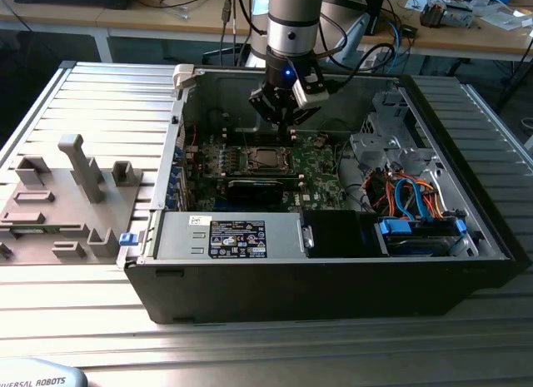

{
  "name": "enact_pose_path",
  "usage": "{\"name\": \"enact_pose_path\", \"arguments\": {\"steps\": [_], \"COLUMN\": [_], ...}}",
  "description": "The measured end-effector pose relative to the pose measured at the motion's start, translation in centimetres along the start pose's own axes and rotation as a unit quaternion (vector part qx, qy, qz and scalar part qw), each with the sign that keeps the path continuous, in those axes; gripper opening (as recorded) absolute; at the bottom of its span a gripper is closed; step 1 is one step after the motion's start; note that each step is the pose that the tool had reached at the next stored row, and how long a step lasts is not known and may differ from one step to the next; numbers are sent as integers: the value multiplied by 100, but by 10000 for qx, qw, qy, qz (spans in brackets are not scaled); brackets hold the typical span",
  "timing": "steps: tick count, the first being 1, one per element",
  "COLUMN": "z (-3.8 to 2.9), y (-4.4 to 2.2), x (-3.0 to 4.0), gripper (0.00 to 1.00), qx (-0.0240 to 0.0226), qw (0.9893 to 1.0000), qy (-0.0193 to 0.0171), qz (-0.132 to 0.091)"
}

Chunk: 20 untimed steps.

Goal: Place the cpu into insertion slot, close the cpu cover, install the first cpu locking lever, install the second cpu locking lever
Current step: 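Install the first cpu locking lever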

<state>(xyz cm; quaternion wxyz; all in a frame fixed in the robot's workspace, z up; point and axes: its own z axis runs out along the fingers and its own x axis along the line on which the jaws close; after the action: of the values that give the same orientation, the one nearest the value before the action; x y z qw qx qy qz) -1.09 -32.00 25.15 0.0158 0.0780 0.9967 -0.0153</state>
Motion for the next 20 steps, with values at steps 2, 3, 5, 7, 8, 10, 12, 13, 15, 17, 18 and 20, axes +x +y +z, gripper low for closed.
{"name": "enact_pose_path", "arguments": {"steps": [2,3,5,7,8,10,12,13,15,17,18,20], "z": [0,0,0,0,0,0,0,0,0,0,0,0], "y": [0,0,0,0,0,0,0,0,0,0,0,0], "x": [0,0,0,0,0,0,0,0,0,0,0,0], "gripper": [11,11,11,11,11,11,11,11,11,11,11,11], "qx": [-1,-1,-1,-2,-2,-2,-3,-3,-4,-5,-5,-6], "qw": [10000,10000,10000,10000,10000,10000,10000,9999,9999,9999,9999,9998], "qy": [-1,-1,-1,-1,-2,-2,-2,-3,-3,-4,-4,-5], "qz": [-16,-23,-40,-55,-61,-76,-90,-102,-122,-154,-164,-181]}}
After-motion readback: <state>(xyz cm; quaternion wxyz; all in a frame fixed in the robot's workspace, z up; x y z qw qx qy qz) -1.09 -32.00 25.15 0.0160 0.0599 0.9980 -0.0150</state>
